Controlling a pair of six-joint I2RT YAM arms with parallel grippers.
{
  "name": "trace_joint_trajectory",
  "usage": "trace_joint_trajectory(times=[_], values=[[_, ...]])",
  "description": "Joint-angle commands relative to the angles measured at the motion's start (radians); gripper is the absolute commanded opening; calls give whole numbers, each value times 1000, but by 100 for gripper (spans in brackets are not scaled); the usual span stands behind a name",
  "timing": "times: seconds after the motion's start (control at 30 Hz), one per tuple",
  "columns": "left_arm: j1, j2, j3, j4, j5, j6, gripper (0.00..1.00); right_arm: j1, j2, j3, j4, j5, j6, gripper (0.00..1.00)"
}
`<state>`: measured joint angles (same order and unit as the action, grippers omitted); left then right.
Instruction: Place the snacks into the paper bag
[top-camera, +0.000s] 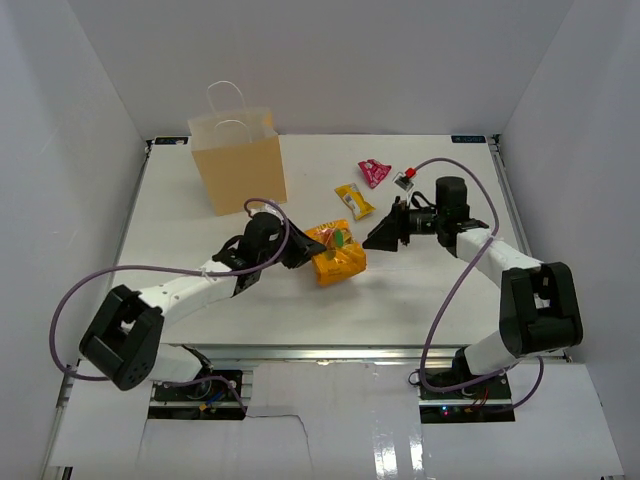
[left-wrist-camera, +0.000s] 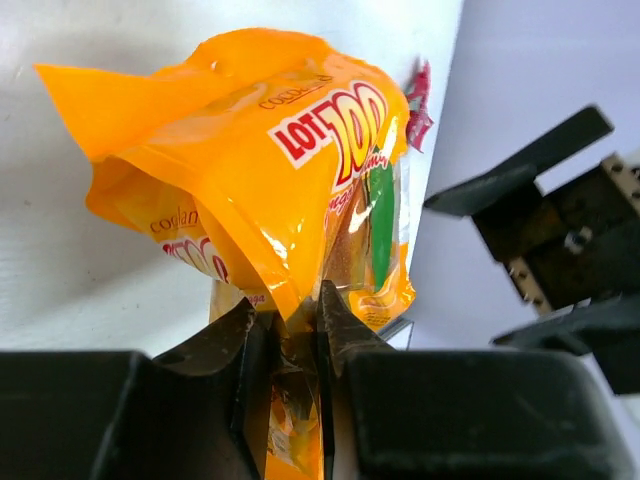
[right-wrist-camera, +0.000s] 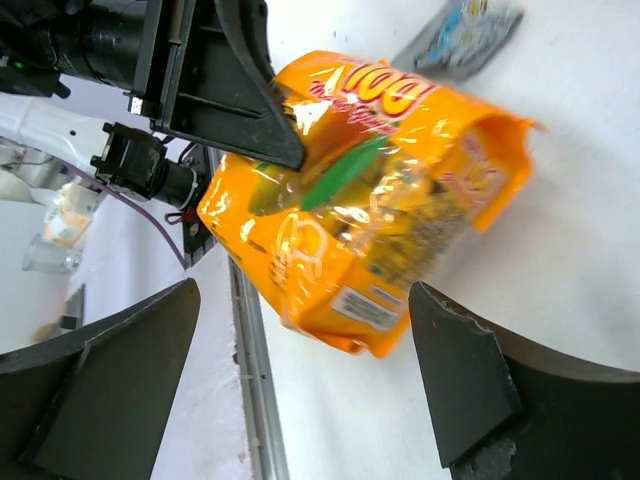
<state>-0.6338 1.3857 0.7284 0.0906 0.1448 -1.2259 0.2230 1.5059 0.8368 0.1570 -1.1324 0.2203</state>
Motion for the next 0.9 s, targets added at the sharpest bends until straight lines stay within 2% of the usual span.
trace_joint_trajectory(times=[0.0,0.23,0.37,0.43,0.73,0.87], values=[[19,-137,103,29,-11,181,2,-68,-64,96,-88,-130,-131,90],[85,-178,371,-158,-48,339,1,-114,-96,87,-155,-102,-216,90],[208,-165,540,-163,-13,330,2,-114,-108,52,-155,-89,-245,90],[250,-137,597,-154,13,330,2,-116,-115,39,-155,-83,-256,90],[468,102,1034,-207,88,442,2,-116,-128,1,-197,-75,-291,90],[508,185,1178,-213,90,571,3,-116,-134,-21,-203,-76,-300,90]])
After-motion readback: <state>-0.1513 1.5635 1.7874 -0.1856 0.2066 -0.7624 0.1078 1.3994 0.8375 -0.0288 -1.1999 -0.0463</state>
